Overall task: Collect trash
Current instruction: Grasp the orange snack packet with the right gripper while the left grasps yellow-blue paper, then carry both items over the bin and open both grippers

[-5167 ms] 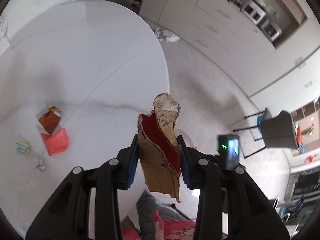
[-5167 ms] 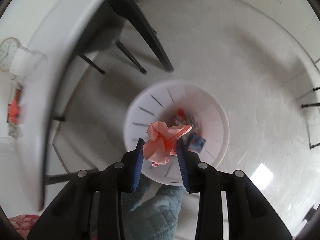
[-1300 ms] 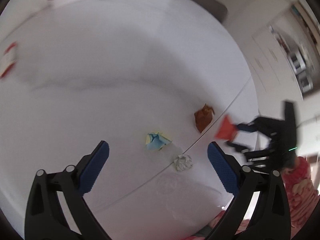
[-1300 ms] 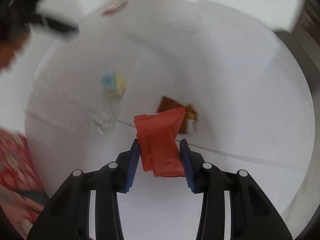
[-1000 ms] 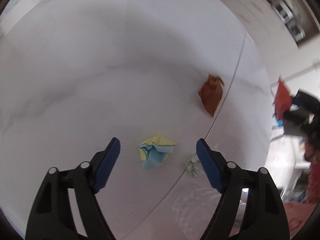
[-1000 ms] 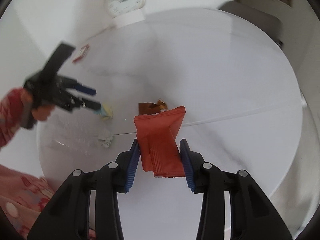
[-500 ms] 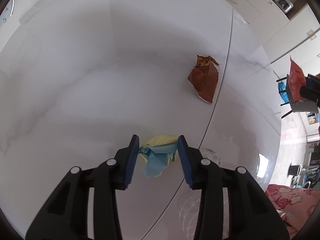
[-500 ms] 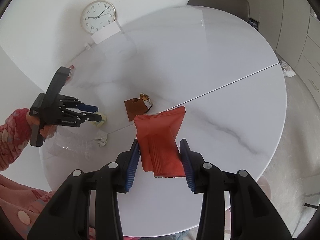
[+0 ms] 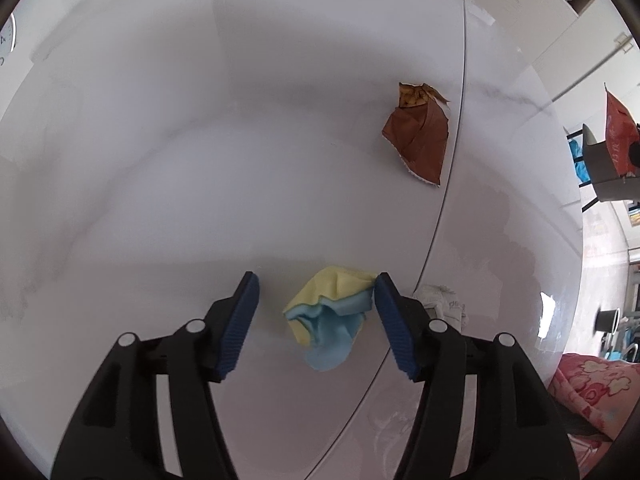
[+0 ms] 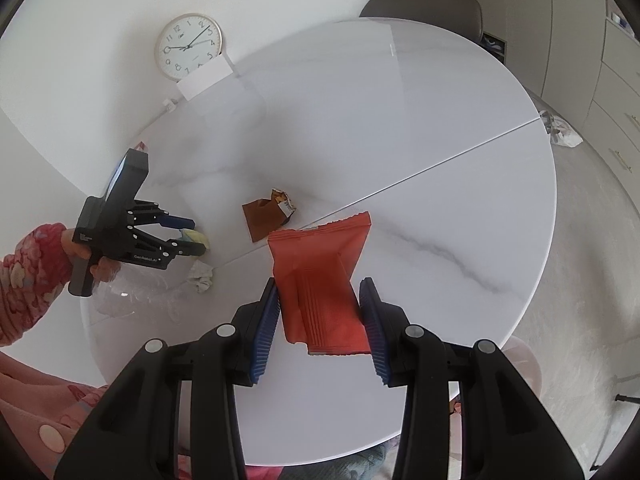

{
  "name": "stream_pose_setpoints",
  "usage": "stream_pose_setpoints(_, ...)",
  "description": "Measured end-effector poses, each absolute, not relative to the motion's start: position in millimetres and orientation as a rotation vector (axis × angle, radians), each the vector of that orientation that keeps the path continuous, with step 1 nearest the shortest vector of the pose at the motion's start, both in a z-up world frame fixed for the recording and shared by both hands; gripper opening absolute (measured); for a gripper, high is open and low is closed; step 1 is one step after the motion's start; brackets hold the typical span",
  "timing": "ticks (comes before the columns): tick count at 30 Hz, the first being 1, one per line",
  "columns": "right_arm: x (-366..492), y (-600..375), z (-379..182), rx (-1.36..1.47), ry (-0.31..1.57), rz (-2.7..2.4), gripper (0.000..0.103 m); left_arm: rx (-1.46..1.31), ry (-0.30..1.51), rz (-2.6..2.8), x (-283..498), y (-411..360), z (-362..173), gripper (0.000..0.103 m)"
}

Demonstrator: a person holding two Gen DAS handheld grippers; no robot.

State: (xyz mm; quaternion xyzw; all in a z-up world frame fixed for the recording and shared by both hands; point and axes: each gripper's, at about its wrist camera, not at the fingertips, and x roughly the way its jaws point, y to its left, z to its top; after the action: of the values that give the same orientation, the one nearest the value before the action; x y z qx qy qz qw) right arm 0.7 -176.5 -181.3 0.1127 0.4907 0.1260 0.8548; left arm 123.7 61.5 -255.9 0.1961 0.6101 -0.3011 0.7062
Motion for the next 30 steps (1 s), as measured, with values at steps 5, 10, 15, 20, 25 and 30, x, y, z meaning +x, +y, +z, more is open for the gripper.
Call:
stream_pose_setpoints(5,-1,-180,-181,0.257,1.020,0.254,0.041,0.464,1.333,-0.685,122,53,-253,0.039)
stream_pose_setpoints(10,-8,-192,-181,0.282,1.000,0.223,0.041,0.426,1.318,-0.628,142,65,-245,0.037)
stream_pose_setpoints(15,-37,-231,-178,0.320,0.986,0.120,0.041,0.375,1.263,-0.535,166,85,-219,0.037)
stream_pose_setpoints(20,-76,-279,-201,0.334,1.045,-0.064,0.041,0.339,1.170,-0.442,181,83,-167,0.037)
stream_pose_setpoints(25,-108,-326,-265,0.424,1.149,-0.210,0.041,0.329,1.090,-0.414,148,56,-115,0.037)
stream_pose_setpoints(30,-122,-353,-342,0.519,1.251,-0.286,0.043,0.325,1.079,-0.496,86,-10,-94,0.037)
